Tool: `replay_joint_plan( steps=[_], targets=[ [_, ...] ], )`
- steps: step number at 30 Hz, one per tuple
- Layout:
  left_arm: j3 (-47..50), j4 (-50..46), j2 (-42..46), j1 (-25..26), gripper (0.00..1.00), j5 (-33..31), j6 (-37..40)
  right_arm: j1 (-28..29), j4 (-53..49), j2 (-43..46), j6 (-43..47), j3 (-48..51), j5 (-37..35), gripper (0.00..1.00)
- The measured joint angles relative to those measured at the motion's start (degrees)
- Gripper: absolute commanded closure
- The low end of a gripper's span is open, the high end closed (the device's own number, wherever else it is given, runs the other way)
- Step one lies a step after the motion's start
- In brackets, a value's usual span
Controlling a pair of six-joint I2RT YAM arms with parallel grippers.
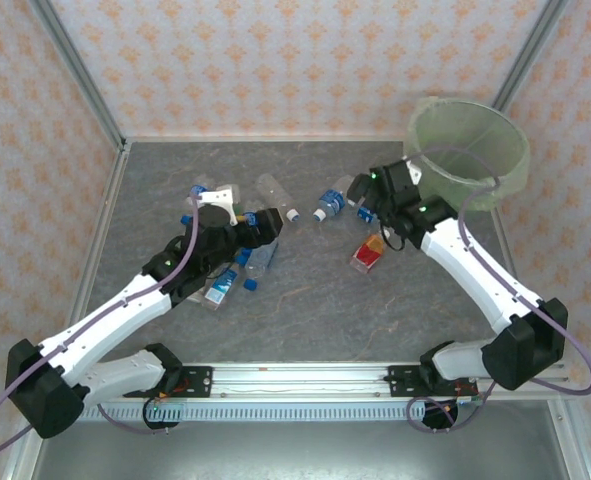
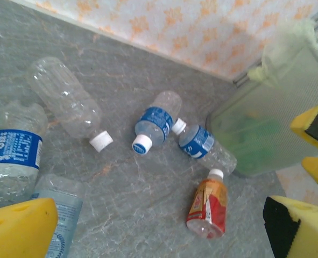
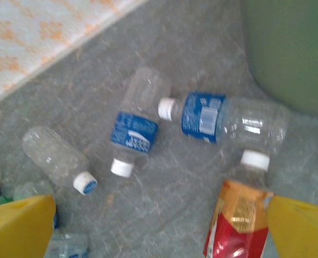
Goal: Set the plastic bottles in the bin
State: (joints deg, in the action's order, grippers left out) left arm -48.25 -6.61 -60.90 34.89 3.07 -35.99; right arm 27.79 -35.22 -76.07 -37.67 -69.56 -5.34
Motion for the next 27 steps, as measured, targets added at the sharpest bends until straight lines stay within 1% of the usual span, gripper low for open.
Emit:
replay_joint_plan(
  steps=[4,8,12,15,19,23,27],
  targets=[
    [-0.09,-0.07,-2.95,0.00,0.01,3.28,2.10,1.73,1.44,0.63,-6.36,6.58,-0.61,0.00],
    [-1.46,-0.52,-5.92,0.00,0.01,6.23,3.54,1.75,3.65,1.84,-11.72,13.73,-0.68,0.00],
    [-3.76,-0.70,-8.28,0.00,0.01,8.17,4.22,1.75,5.97,2.01,-15.15,18.56,-0.46,0.00],
    [-4.09,-0.70,-9.05,0.00,0.01,8.50,2.75,1.75,7.39,0.81,-16.28,19.74,-0.04,0.00],
    [-4.37,-1.40,-9.64,0.02,0.01,8.44,-1.14,1.73,9.53,-4.22,-16.35,19.54,1.46,0.01],
    [-5.55,-3.30,-9.55,0.57,0.01,7.56,-1.42,1.51,10.88,-9.84,-16.46,19.28,3.06,0.06],
    [-6.14,-4.70,-7.96,0.74,0.01,7.04,-0.09,1.03,11.15,-13.27,-16.92,18.75,3.69,0.11]
  ],
)
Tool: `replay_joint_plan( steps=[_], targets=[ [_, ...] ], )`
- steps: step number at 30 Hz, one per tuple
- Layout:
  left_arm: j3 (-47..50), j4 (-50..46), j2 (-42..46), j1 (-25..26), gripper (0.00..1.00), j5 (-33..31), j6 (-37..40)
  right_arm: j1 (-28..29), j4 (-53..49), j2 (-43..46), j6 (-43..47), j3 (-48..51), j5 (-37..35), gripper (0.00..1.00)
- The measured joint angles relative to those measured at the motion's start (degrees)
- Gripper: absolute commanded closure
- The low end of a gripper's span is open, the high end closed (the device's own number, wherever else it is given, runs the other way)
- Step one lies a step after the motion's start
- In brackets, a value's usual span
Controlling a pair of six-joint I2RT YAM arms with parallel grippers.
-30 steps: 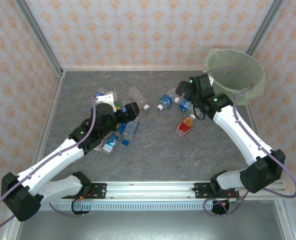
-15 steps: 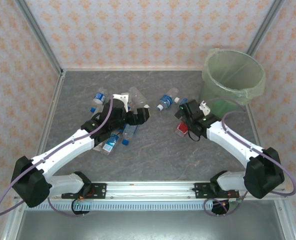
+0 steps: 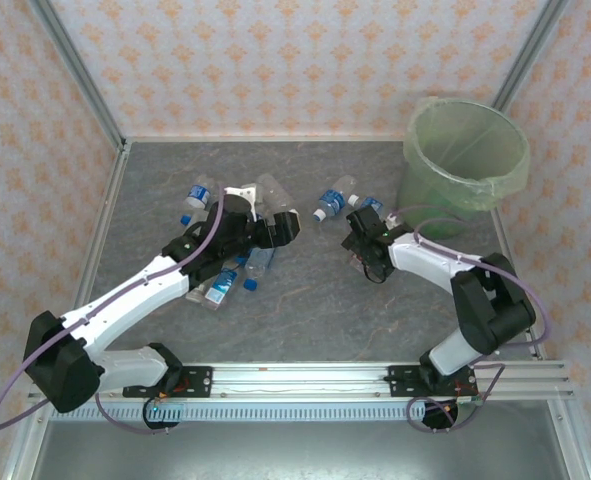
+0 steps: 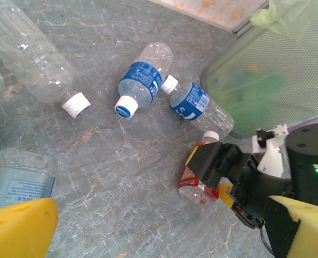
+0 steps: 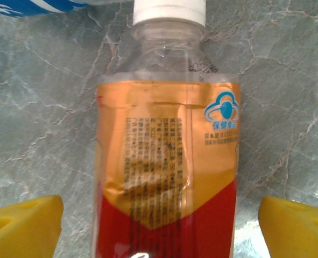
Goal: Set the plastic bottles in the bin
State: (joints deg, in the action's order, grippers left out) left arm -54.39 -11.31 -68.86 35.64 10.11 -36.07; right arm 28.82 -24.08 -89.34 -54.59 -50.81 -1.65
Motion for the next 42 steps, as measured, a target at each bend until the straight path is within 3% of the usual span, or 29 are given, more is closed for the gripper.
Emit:
replay_joint_plan(
  steps=[9,19,22,34,42],
  targets=[
    [-0.02,-0.09,1.16,0.00,0.01,4.04,3.32,-1.09,1.01,-2.01,-0.02,-0.66,-0.31,0.28],
    [-2.84,1.44,-2.05,0.00,0.01,4.90,3.17,-1.14,2.80,-2.08,2.69,-0.37,0.20,0.36],
    [-2.84,2.75,-2.29,0.00,0.01,5.09,3.15,-1.14,3.02,-2.08,3.26,-0.31,0.15,0.45],
    [-4.83,6.49,-4.46,0.00,0.01,5.38,2.62,1.03,-0.87,-0.22,7.26,-2.54,0.17,0.43],
    [-8.48,8.39,-8.48,0.00,0.01,-0.13,-0.17,1.79,-2.49,10.14,14.51,-7.78,0.61,0.44]
  ],
)
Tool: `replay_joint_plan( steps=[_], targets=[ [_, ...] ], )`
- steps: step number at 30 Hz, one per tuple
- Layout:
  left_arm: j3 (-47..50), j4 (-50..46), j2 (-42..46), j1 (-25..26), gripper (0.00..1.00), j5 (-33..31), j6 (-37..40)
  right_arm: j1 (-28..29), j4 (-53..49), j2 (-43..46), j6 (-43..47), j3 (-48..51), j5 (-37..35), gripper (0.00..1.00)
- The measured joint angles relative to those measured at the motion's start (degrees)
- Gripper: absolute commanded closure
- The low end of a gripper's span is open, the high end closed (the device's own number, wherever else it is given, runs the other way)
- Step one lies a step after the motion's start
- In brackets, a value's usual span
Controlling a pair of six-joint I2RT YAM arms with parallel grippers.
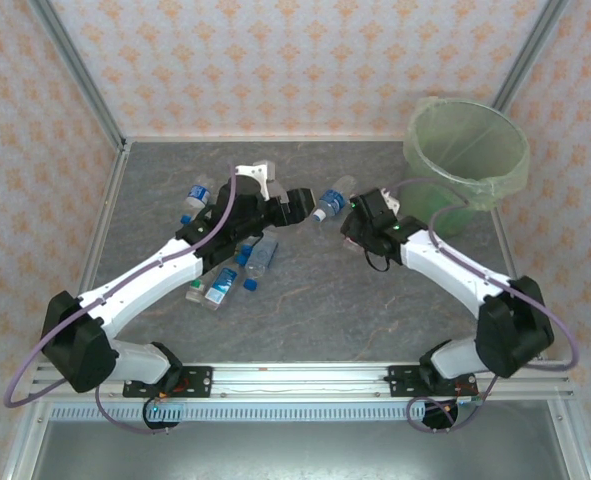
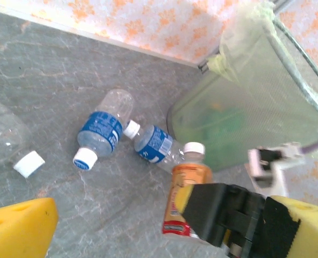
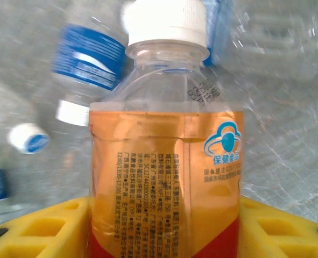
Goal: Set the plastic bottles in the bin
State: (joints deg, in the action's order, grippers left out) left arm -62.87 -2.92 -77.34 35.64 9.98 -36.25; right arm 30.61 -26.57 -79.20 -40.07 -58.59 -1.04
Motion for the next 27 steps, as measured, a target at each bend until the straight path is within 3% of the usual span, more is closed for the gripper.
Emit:
replay_joint_plan(
  steps=[11,20,27],
  targets=[
    [-10.08,1.05,-4.04,0.00,0.01,-1.92,-1.11,-1.81,-3.69,8.39,10.82,-16.90,-5.66,0.46],
    [-12.83,1.62,-4.90,0.00,0.01,-1.36,0.33,-14.67,-5.51,6.99,17.77,-28.83,-8.00,0.46],
    [-12.02,3.41,-4.92,0.00,0.01,0.15,0.26,-25.07,-5.57,3.54,19.80,-31.43,-7.74,0.46]
  ],
)
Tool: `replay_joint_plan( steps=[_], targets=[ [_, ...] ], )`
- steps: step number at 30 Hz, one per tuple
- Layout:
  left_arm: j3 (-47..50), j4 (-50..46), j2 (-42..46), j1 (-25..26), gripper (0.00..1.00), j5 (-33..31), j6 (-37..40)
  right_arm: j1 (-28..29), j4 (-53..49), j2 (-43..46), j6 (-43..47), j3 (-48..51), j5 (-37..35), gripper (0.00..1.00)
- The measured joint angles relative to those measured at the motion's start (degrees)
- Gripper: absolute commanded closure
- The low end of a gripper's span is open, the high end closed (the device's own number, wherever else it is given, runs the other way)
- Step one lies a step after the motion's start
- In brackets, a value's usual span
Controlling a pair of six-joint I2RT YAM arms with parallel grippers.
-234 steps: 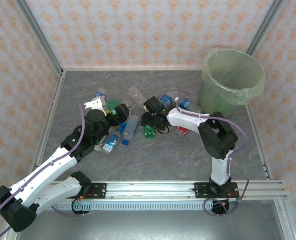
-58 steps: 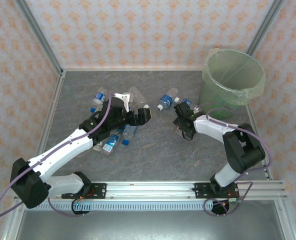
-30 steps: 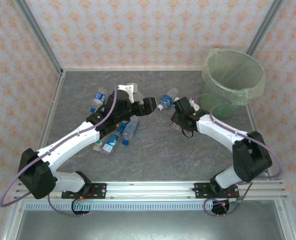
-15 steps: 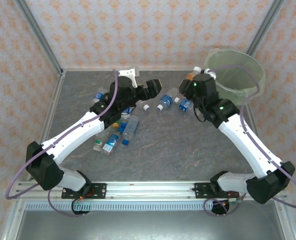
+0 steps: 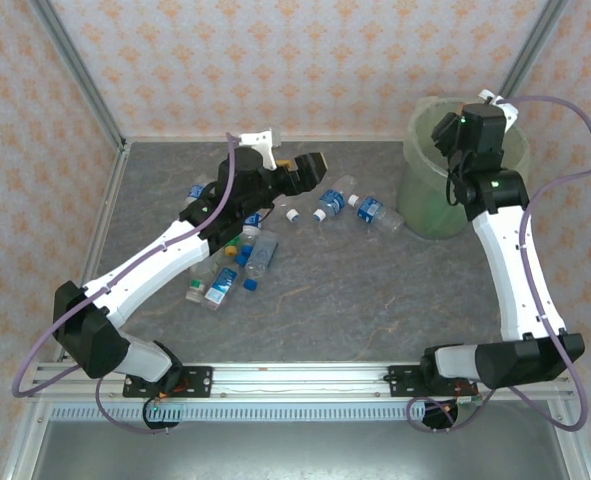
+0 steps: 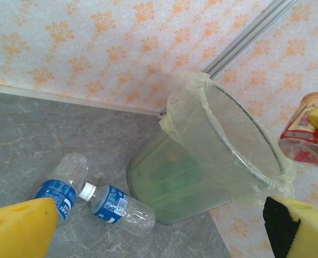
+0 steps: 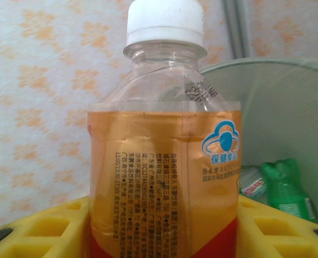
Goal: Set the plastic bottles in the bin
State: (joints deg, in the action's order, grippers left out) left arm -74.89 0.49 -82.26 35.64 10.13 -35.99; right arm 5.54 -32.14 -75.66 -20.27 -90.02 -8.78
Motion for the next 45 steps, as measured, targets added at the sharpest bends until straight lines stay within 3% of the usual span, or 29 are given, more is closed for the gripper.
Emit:
replay_joint_plan(
  steps=[8,19,26,41,43,45],
  targets=[
    [2.56,-0.28,0.98,0.00,0.01,0.39,0.13,-5.22,0.28,-4.98,0.46,-0.11,2.86,0.46],
    [7.15,-0.68,5.88,0.00,0.01,-0.55,0.24,-7.28,0.48,-10.51,2.40,-0.42,6.05,0.45],
    [7.23,-1.99,5.90,0.00,0.01,-1.73,0.24,-7.26,0.39,-13.81,3.93,-2.75,10.49,0.19],
    [7.96,-4.76,5.88,0.00,0.01,-7.80,-1.75,-7.26,0.00,-12.48,5.01,-2.84,11.87,0.08],
    [8.07,-5.25,5.88,0.00,0.01,-9.53,-2.08,-7.26,0.02,-10.95,5.18,-2.58,12.74,0.00],
    [8.74,-5.68,5.99,0.00,0.01,-11.32,-2.16,-7.26,0.09,-9.01,5.53,-2.14,13.81,0.00]
  ],
)
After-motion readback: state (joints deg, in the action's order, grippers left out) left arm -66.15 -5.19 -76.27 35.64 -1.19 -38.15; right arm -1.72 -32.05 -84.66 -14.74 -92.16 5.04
